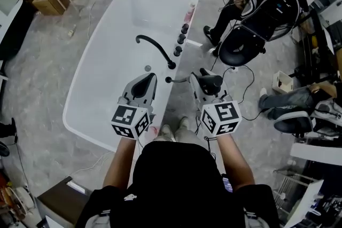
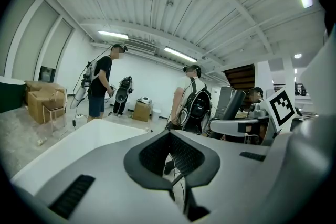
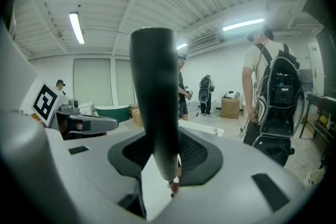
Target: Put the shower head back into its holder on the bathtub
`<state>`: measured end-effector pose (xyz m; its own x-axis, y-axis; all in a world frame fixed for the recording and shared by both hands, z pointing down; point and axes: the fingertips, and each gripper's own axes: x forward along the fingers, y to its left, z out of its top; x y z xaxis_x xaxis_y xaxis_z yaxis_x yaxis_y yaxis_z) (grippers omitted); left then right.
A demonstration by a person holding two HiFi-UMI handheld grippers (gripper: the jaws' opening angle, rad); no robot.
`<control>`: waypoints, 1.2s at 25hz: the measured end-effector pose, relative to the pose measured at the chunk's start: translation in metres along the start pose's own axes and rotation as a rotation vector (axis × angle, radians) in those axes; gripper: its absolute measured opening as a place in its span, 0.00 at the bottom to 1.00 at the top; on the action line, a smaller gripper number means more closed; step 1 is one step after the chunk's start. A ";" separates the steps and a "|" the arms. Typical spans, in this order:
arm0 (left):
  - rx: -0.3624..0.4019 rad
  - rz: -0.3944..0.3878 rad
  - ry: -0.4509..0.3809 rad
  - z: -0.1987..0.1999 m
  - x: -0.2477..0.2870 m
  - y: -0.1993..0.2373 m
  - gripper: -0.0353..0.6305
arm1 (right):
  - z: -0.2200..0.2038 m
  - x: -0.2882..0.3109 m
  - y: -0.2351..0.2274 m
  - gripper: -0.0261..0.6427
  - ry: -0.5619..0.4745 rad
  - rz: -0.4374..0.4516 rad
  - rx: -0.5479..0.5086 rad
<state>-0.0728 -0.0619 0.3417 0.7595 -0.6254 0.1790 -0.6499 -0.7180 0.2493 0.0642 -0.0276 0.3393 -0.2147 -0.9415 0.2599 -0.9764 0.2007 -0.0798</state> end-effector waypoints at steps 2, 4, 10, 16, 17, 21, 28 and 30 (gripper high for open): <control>-0.010 0.014 0.012 -0.010 0.011 0.005 0.07 | -0.009 0.012 -0.008 0.25 0.017 0.014 0.002; -0.023 0.038 0.028 -0.020 0.029 0.009 0.07 | -0.019 0.027 -0.025 0.25 0.039 0.035 0.005; -0.050 0.133 0.064 -0.036 0.045 0.025 0.07 | -0.039 0.061 -0.042 0.25 0.104 0.121 0.018; -0.056 0.220 0.074 -0.040 0.038 0.049 0.07 | -0.045 0.093 -0.036 0.25 0.137 0.195 0.013; -0.058 0.238 0.077 -0.042 0.036 0.053 0.07 | -0.048 0.099 -0.034 0.25 0.144 0.206 0.014; -0.085 0.301 0.092 -0.057 0.031 0.069 0.07 | -0.064 0.116 -0.031 0.25 0.180 0.247 0.011; -0.135 0.382 0.126 -0.084 0.028 0.091 0.07 | -0.094 0.144 -0.023 0.25 0.253 0.311 0.004; -0.146 0.398 0.134 -0.092 0.030 0.097 0.07 | -0.103 0.152 -0.023 0.25 0.269 0.324 0.003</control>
<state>-0.1107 -0.1221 0.4589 0.4544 -0.7922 0.4073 -0.8889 -0.3731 0.2659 0.0517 -0.1471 0.4793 -0.5094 -0.7254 0.4629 -0.8574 0.4737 -0.2013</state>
